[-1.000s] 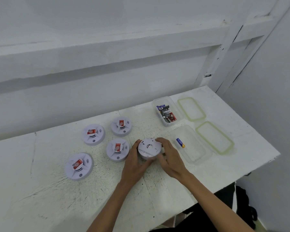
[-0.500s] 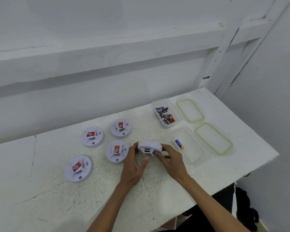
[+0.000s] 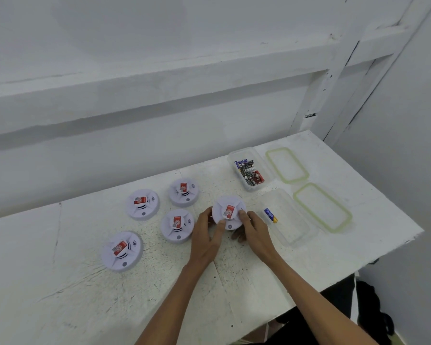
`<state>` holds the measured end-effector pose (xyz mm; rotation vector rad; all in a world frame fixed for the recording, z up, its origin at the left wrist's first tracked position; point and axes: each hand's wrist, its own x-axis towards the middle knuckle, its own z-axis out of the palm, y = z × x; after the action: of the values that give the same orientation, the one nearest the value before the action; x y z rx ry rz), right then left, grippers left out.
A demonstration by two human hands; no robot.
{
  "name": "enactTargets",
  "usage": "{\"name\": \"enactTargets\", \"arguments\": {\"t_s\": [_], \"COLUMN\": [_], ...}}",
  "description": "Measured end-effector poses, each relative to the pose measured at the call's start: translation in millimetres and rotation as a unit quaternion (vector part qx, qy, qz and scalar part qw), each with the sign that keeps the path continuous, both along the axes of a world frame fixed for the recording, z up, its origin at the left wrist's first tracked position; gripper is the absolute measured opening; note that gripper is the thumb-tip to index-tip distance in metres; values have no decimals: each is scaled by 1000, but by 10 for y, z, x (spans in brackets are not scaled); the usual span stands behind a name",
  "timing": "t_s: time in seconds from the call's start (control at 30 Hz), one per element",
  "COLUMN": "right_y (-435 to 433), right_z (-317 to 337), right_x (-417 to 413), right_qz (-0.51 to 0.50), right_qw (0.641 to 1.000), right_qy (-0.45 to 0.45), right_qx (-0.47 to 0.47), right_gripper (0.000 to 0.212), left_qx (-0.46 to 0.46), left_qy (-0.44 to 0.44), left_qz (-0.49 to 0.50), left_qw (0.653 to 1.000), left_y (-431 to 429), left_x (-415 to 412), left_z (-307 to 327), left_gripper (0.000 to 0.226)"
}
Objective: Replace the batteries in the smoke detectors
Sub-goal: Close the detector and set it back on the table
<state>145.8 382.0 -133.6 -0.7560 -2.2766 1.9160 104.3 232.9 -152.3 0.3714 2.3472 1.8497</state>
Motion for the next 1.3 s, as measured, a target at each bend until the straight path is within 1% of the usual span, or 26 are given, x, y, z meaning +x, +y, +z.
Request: {"name": "enactTargets", "arguments": {"t_s": [0.07, 0.17, 0.3, 0.5, 0.67, 0.87, 1.07, 1.3], "right_y": [7, 25, 37, 82, 95, 116, 127, 154], "right_z": [7, 9, -11, -31, -40, -27, -32, -26], "right_x": [-31, -60, -72, -19, -41, -52, -50, -44], "right_qz": [16, 24, 19, 31, 48, 64, 77, 92], "right_qw": [1000, 1000, 1000, 999, 999, 998, 997, 995], "right_qy": [-10, -16, -13, -4, -9, -28, -25, -25], "right_qx": [-4, 6, 9, 5, 7, -6, -12, -39], "right_gripper": [47, 53, 55, 49, 49, 52, 51, 51], "left_qx": [-1, -16, -34, -21, -16, -17, -15, -23], "left_qy": [-6, -9, -22, -30, -45, -36, -33, -46], "left_qz": [-4, -9, -17, -51, -47, -40, -46, -49], "left_qw": [1000, 1000, 999, 998, 998, 998, 998, 997], "left_y": [15, 22, 9, -32, -29, 8, 1, -9], "left_x": [-7, -35, -71, -86, -98, -79, -89, -106], "left_z": [9, -26, -80, 12, 28, 25, -5, -47], "left_gripper": [42, 49, 69, 63, 65, 64, 63, 68]}}
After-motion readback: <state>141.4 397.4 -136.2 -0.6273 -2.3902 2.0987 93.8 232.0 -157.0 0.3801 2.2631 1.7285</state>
